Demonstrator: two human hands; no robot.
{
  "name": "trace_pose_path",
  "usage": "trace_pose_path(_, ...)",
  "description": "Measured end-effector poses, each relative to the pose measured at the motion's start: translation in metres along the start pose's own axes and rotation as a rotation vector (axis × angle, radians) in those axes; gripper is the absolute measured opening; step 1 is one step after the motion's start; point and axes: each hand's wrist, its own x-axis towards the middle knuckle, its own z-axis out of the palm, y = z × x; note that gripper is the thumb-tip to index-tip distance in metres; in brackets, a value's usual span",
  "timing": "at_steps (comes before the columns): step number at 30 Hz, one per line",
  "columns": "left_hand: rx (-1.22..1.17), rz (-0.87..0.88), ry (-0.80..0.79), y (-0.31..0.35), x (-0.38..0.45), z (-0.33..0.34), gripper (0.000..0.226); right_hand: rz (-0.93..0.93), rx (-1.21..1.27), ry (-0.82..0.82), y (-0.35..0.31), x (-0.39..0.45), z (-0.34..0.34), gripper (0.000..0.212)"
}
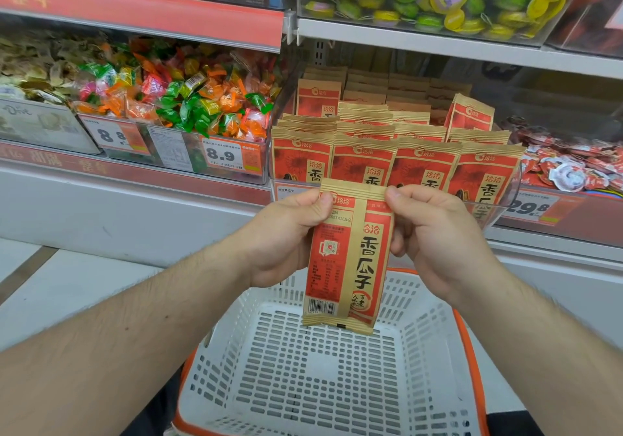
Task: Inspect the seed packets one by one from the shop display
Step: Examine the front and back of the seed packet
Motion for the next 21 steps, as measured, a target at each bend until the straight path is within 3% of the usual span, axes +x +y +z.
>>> trace_pose_path(4,0.004,-0.001,0.037,0.0003,0.0005,-0.0007,0.041,-0.014,-0.099,-0.024,0.0018,-0.0003,-0.0016,0.027)
trace_pose_path(9,-0.065,0.024,0.089,0.006,0.0014,-0.0031,0.041,0.06,-0.327,-0.169,0.0049,-0.0004,-0.004,0.027)
trace_pose_path(21,0.033,0.014,-0.013,-0.001,0.002,-0.007,0.047,0.076,-0.183,-0.102,0.0049,0.0023,-0.0071,0.03)
